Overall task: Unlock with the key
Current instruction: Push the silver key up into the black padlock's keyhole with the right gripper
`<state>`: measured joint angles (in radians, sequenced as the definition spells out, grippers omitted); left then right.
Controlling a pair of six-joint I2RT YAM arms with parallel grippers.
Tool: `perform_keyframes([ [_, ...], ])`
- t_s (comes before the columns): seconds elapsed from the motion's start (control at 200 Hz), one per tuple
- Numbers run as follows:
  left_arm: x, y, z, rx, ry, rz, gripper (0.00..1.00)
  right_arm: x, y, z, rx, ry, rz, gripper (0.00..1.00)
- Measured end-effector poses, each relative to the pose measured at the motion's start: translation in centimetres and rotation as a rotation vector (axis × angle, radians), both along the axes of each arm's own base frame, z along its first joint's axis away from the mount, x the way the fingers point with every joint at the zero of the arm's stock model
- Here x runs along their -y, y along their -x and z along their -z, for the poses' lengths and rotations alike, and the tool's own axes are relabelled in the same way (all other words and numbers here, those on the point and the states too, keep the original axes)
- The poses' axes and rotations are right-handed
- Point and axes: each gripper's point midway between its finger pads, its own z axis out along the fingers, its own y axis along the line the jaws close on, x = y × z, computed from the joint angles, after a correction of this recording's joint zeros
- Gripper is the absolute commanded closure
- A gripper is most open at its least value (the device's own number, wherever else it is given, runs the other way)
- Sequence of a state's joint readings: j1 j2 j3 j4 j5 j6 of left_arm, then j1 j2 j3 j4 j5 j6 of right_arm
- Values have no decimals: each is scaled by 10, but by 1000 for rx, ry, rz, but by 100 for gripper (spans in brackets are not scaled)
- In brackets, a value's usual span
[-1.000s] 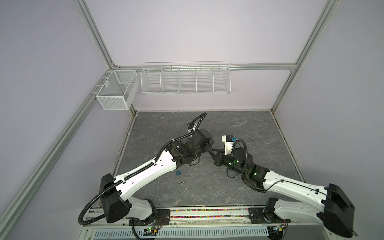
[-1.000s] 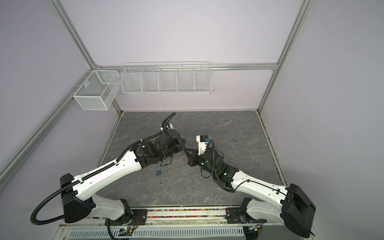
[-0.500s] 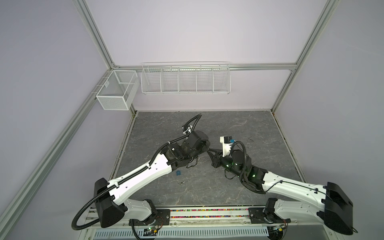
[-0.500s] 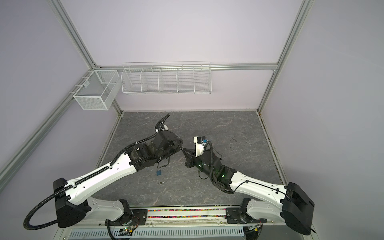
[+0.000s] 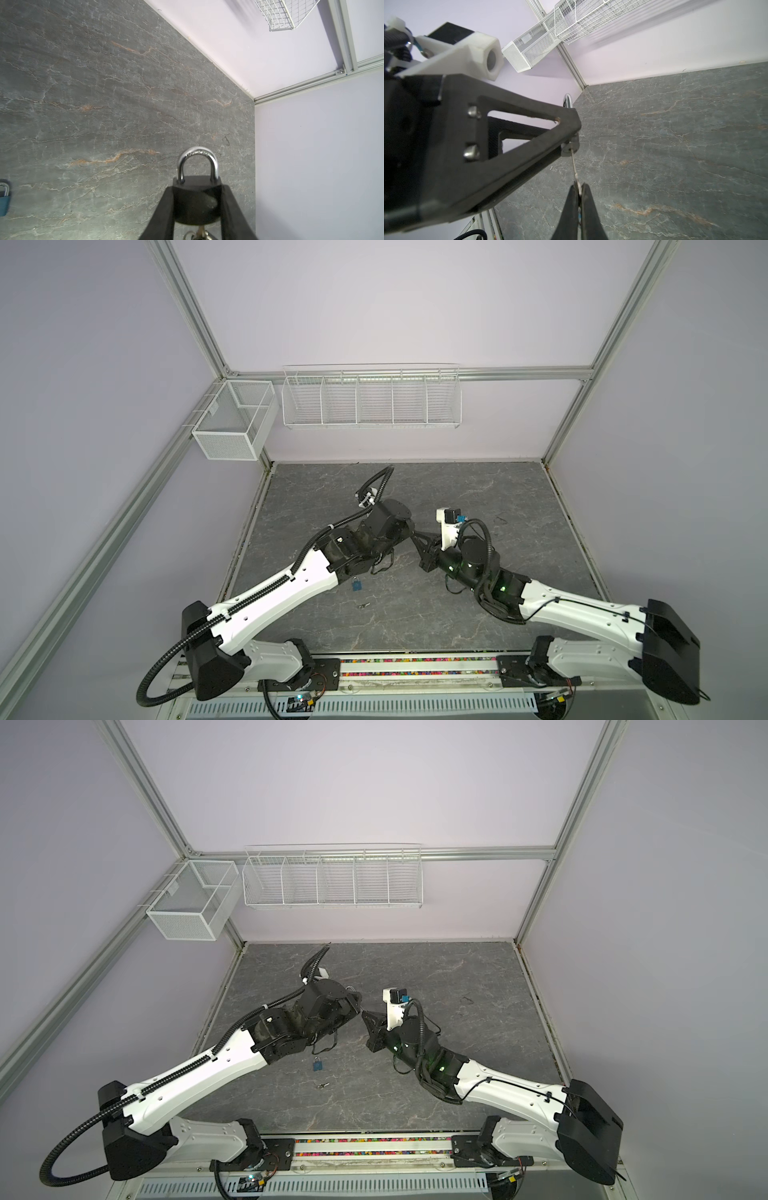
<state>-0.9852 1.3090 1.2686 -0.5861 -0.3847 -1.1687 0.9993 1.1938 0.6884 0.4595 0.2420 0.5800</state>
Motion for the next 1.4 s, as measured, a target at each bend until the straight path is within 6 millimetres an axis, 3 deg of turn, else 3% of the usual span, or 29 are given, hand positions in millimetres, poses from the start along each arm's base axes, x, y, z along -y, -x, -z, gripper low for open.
perform_keyframes([
  [0.49,8,2,1,5,18,49,100,11,3,0,-2,42,-46,94],
  [1.095,11,-4,-14,34,134,15,100,12,-6,-17,101,101,-33,94],
  [1.4,8,-2,-22,50,144,22,100,13,-4,-21,68,58,-98,94],
])
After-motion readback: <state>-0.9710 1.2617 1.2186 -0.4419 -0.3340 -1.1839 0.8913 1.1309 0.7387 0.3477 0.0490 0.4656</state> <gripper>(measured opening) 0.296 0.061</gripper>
